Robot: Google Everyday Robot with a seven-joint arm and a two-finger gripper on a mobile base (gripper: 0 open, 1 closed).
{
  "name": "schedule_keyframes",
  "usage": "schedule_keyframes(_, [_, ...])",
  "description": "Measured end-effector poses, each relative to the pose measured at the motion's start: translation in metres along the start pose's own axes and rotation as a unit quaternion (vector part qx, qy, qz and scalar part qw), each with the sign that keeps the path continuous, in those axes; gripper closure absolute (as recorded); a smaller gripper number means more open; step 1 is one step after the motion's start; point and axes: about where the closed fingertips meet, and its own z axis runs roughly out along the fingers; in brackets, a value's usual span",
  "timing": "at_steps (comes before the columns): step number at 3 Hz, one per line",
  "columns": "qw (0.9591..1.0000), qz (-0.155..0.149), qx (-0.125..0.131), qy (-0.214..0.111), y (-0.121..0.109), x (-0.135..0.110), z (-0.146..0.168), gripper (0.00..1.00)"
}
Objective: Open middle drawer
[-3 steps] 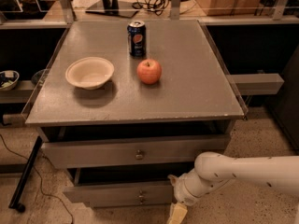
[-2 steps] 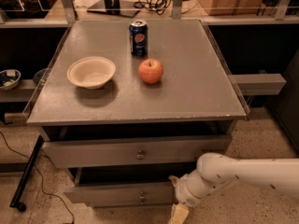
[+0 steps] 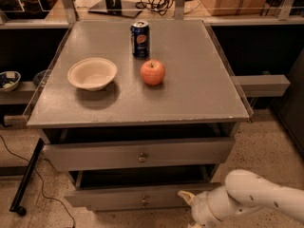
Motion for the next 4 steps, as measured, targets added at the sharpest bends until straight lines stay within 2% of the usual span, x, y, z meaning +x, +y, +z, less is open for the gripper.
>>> schedule_keyframes(1, [1.0, 0.002, 0.005, 0.005, -0.006, 0.001, 0.002, 0.0])
schedule_keyframes(2, [0.9995, 0.008, 0.02, 0.023, -0.027, 0.002, 0.007, 0.0])
schedule_keyframes(3, [0.9991, 0.008, 0.022, 0.034, -0.063, -0.004, 0.025, 0.0])
schedule_keyframes(4, [0.9994, 0.004, 0.015, 0.032, -0.062, -0.003, 0.035, 0.0])
